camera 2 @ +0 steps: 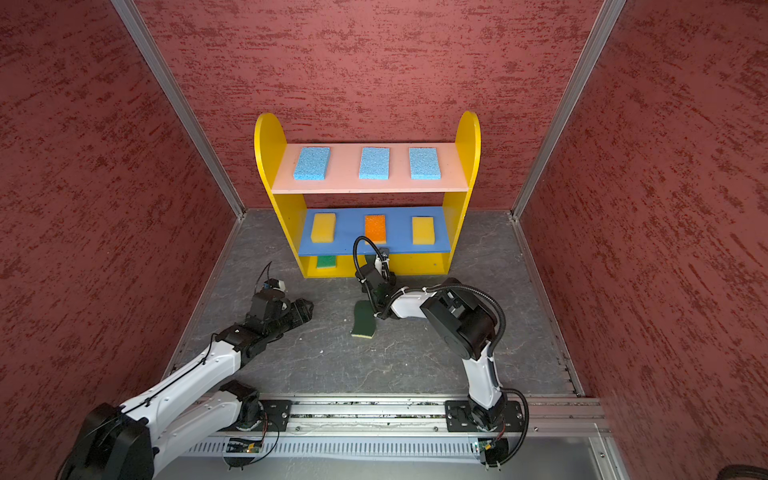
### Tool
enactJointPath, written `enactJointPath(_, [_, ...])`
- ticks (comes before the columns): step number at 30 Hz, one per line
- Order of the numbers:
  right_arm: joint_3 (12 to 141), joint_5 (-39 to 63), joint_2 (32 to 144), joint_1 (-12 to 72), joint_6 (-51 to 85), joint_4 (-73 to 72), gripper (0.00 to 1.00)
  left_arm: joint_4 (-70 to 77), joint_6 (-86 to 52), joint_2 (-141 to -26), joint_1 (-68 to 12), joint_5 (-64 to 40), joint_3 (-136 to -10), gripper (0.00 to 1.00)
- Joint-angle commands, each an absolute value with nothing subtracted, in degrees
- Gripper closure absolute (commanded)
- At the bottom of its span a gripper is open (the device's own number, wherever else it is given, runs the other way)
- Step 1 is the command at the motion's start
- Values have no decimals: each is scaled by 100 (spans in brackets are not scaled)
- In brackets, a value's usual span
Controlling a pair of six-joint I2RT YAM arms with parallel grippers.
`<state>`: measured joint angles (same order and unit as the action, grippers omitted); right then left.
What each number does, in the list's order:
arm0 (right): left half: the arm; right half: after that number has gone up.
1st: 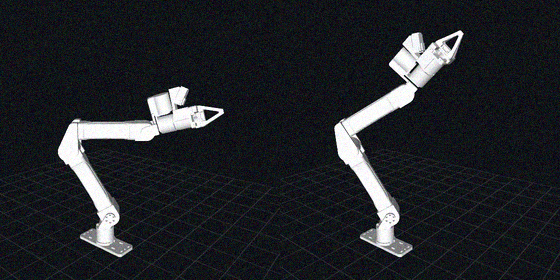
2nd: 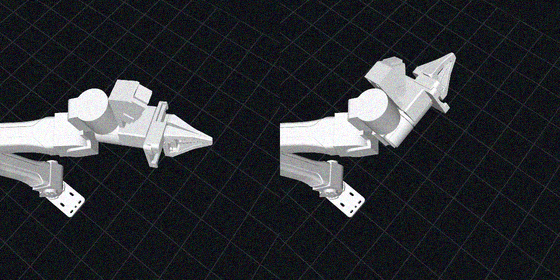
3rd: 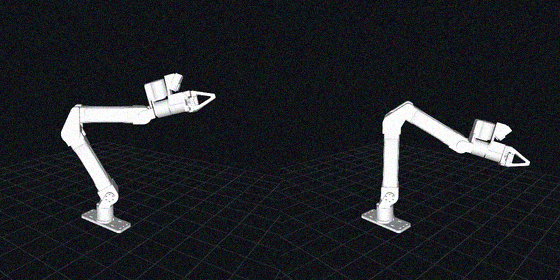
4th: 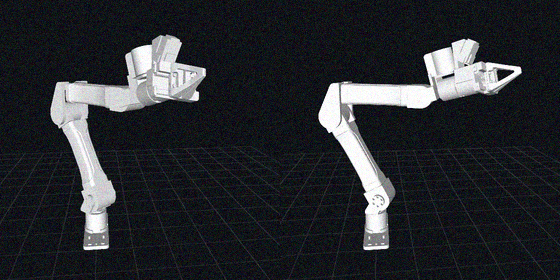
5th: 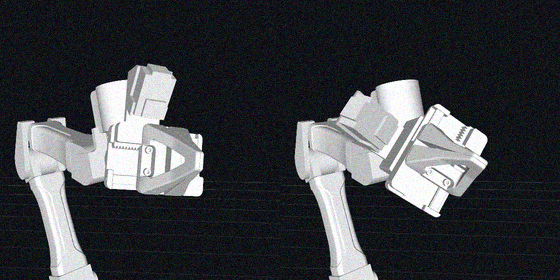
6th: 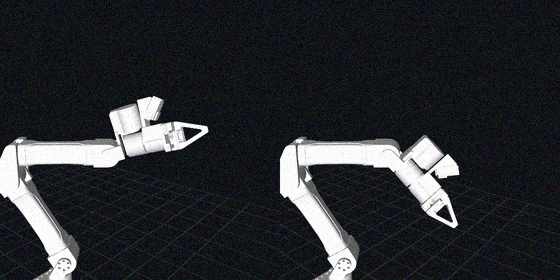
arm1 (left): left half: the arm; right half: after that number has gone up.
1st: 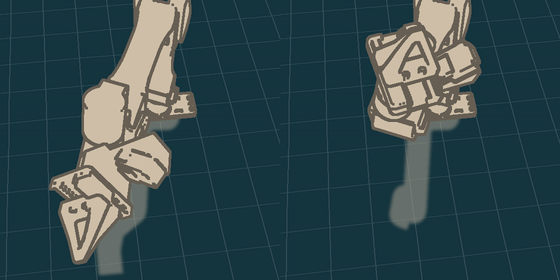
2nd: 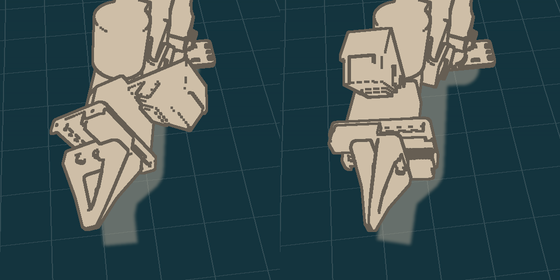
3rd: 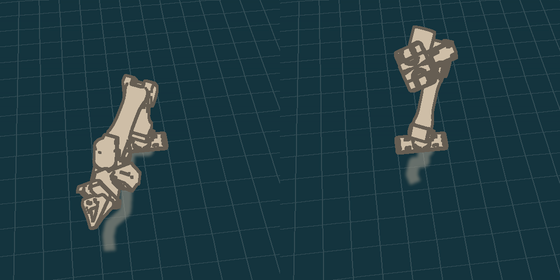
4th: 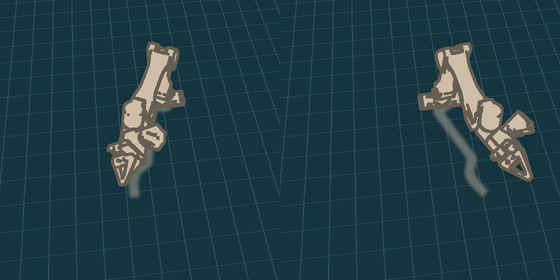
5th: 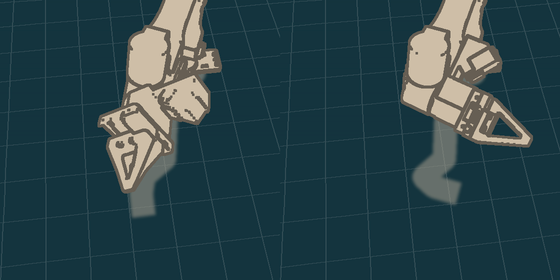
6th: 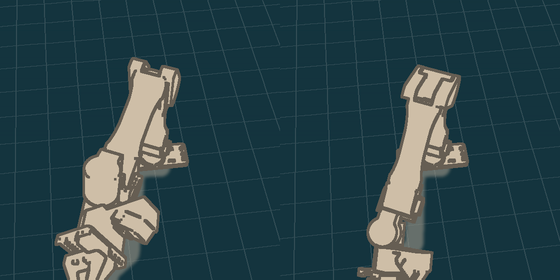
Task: Arrange cleaning sponges on a shelf
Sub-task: Place the cleaning sponge at the shelf.
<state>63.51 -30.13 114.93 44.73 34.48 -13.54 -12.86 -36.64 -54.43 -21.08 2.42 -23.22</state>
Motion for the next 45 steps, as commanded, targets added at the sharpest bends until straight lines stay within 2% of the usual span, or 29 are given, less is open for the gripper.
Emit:
enactJointPath(1, [6531, -3146, 11577, 4439, 3406, -1582, 45, -1186, -3665, -5471, -2074, 211, -2232, 24])
enactJointPath(45, [7024, -3305, 12138, 4245, 3775, -855, 35, -1100, -3700, -5399, -2071, 321, -2041, 25])
